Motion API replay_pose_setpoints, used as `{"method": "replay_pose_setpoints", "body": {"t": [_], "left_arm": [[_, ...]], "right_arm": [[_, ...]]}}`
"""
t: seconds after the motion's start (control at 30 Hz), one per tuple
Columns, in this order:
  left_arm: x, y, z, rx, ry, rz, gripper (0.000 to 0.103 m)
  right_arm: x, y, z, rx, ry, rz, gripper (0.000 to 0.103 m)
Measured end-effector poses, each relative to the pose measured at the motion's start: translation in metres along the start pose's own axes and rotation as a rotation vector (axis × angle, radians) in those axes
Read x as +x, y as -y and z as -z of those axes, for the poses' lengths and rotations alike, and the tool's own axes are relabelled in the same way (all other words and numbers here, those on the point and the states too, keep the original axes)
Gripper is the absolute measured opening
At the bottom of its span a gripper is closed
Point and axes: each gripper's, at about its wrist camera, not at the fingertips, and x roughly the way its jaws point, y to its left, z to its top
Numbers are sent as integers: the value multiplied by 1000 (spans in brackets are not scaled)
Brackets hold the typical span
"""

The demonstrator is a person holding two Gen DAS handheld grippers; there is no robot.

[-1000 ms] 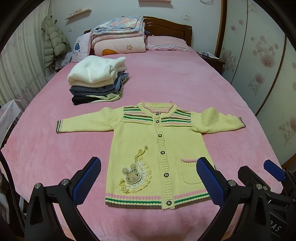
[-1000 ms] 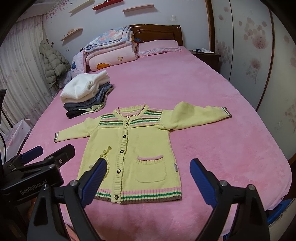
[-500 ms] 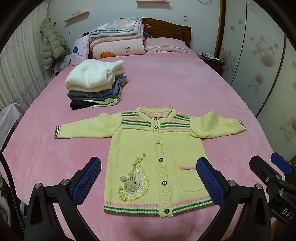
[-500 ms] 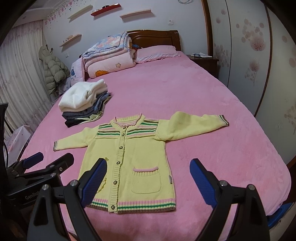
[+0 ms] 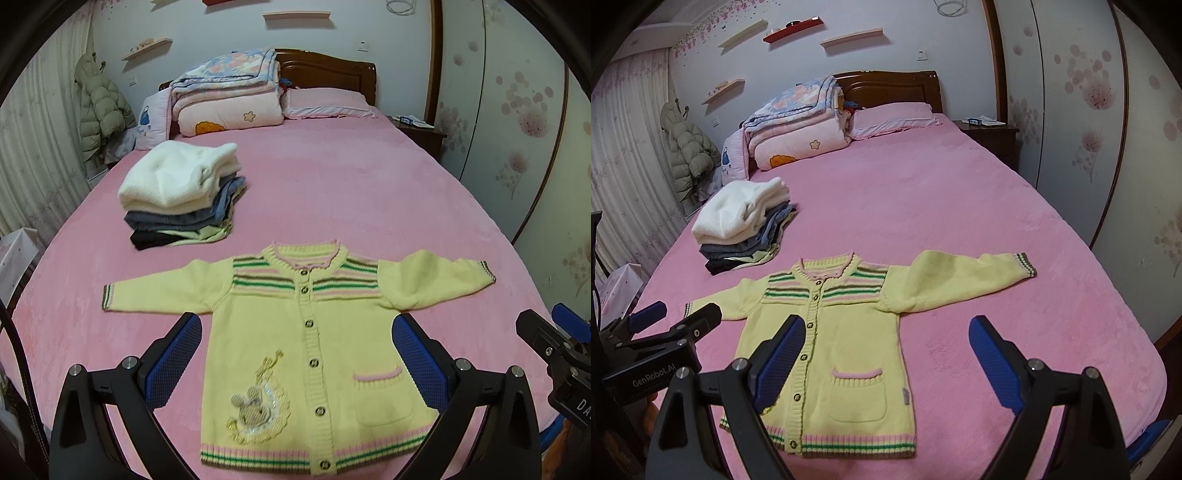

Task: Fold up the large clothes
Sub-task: 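Grasp the striped cuff of a cardigan sleeve with the right gripper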

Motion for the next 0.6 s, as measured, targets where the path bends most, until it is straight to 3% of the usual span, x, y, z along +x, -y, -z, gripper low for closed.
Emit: {"method": "replay_pose_setpoints", "body": {"t": [0.4, 0.6], "left_arm": [[36, 39, -51, 27, 58, 39, 102], [90, 73, -65, 43, 48, 35, 102]], "right_arm": [[28, 54, -38, 55, 25, 68, 90], [72, 108, -51, 144, -19, 124, 90]]}}
